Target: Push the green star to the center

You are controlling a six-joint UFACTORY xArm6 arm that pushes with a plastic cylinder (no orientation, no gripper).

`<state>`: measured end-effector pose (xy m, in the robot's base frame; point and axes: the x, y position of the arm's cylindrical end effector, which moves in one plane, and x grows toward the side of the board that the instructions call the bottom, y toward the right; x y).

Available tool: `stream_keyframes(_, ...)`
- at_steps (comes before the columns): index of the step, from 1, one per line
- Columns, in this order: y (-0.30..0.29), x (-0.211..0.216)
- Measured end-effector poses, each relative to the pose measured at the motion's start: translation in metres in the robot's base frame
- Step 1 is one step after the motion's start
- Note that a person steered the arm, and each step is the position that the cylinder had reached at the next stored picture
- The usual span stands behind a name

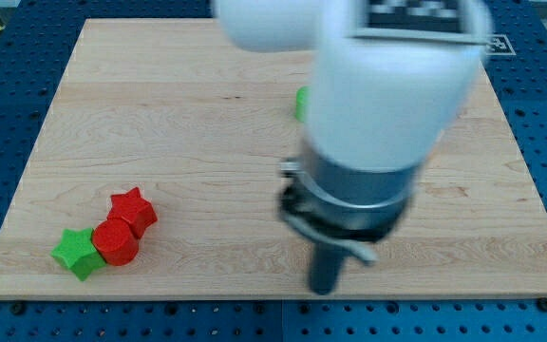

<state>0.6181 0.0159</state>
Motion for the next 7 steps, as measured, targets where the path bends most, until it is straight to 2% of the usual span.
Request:
stream_keyframes(2,-0.167,0.000)
stream_keyframes(3,-0.217,0.000)
stream_keyframes(6,-0.249,-0.005)
stream_keyframes(7,-0.247,-0.029)
